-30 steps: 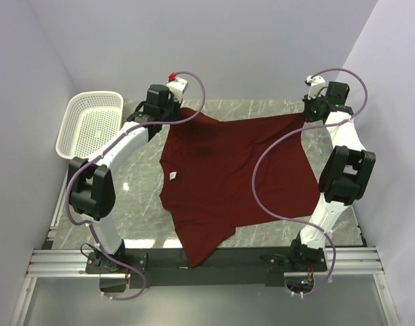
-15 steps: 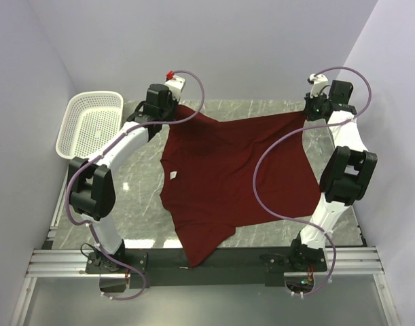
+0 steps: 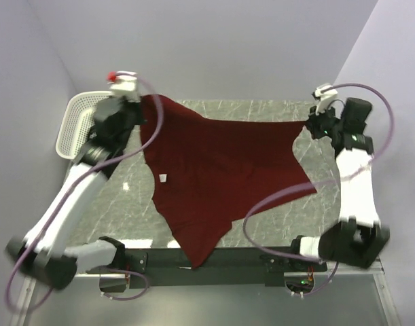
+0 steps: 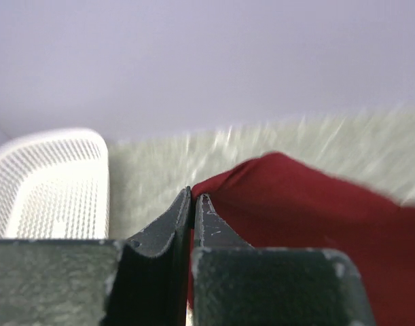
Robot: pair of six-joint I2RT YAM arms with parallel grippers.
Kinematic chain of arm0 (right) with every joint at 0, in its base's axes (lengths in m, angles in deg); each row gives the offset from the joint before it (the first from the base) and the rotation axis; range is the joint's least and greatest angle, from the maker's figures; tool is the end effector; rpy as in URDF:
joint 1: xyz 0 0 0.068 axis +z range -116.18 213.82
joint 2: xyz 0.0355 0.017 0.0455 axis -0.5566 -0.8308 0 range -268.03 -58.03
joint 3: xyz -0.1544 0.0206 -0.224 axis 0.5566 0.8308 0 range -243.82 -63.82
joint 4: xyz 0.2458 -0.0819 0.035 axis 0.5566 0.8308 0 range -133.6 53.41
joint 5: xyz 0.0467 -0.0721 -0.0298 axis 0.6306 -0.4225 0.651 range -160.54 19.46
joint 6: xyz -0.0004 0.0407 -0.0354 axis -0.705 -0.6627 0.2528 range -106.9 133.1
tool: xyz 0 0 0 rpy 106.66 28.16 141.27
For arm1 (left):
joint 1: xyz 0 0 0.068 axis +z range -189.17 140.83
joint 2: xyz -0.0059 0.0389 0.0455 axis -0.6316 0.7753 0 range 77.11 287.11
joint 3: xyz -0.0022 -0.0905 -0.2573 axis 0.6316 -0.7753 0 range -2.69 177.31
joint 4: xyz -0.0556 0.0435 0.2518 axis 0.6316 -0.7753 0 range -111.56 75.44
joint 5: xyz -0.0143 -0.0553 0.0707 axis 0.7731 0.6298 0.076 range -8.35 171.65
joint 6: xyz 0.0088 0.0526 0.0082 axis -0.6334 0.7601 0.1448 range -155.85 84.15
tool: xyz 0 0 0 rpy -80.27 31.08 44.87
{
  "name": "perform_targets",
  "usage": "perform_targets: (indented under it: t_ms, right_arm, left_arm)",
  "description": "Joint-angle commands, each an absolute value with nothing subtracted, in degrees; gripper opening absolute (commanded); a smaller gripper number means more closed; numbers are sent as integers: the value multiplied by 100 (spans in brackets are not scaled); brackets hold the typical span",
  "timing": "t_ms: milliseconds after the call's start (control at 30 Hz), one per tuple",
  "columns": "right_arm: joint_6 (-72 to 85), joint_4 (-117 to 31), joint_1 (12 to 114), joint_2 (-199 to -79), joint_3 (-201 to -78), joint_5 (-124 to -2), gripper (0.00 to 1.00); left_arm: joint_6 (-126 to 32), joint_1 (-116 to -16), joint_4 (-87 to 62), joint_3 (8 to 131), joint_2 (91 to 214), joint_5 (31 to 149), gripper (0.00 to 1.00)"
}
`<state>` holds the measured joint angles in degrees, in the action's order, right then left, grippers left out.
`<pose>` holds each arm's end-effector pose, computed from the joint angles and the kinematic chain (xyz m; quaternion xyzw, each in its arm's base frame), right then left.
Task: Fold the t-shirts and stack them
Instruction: Flatten the tshirt out
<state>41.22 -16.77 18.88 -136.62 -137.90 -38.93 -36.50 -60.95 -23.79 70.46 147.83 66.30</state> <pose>0.3003 -0.0609 0.3586 -0.2289 0.8179 0.0479 0.5256 0.2660 -0.0960 0.4201 0.0487 0.7448 -0.0300 0.6648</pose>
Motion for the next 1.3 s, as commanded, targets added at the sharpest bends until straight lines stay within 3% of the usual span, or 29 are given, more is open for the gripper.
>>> perform_targets:
  t_ms: [0, 100, 200, 400, 467, 567, 700, 1033, 1267]
  right_arm:
    - [4342, -1469, 1853, -12259, -13904, -3758, 0]
    - [4255, -872, 1818, -11642, -14869, -3802, 0]
    - [3974, -283, 1782, -11438, -16850, -3907, 0]
    - [3218, 404, 1782, -11682, -20051, -4575, 0]
    - [3042, 378, 1782, -11692, -20399, -4891, 0]
    - [2945, -69, 1782, -11359, -20112, -5233, 0]
    - [2927, -159, 1791, -11156, -19742, -5349, 0]
    - [2927, -1439, 1791, -10795, -16413, -4920, 0]
    - [2883, -2784, 1791, -11197, -13346, -3583, 0]
  left_arm:
    - [-4156, -6096, -2071, 7000, 13707, 6591, 0]
    - [-4419, -6114, -2142, 7412, 13048, 6951, 0]
    - [-4806, -6123, -2028, 8141, 12590, 7478, 1]
    - [-5369, -6114, -2141, 10153, 12448, 8111, 1]
    - [-5431, -6062, -2247, 10882, 12527, 8226, 1]
    - [-5492, -5921, -2326, 11455, 12571, 8332, 1]
    - [-5405, -5868, -2388, 11343, 12519, 8253, 1]
    - [-4948, -5868, -1905, 8543, 12606, 8183, 1]
    - [-4860, -5868, -631, 6685, 13859, 7964, 0]
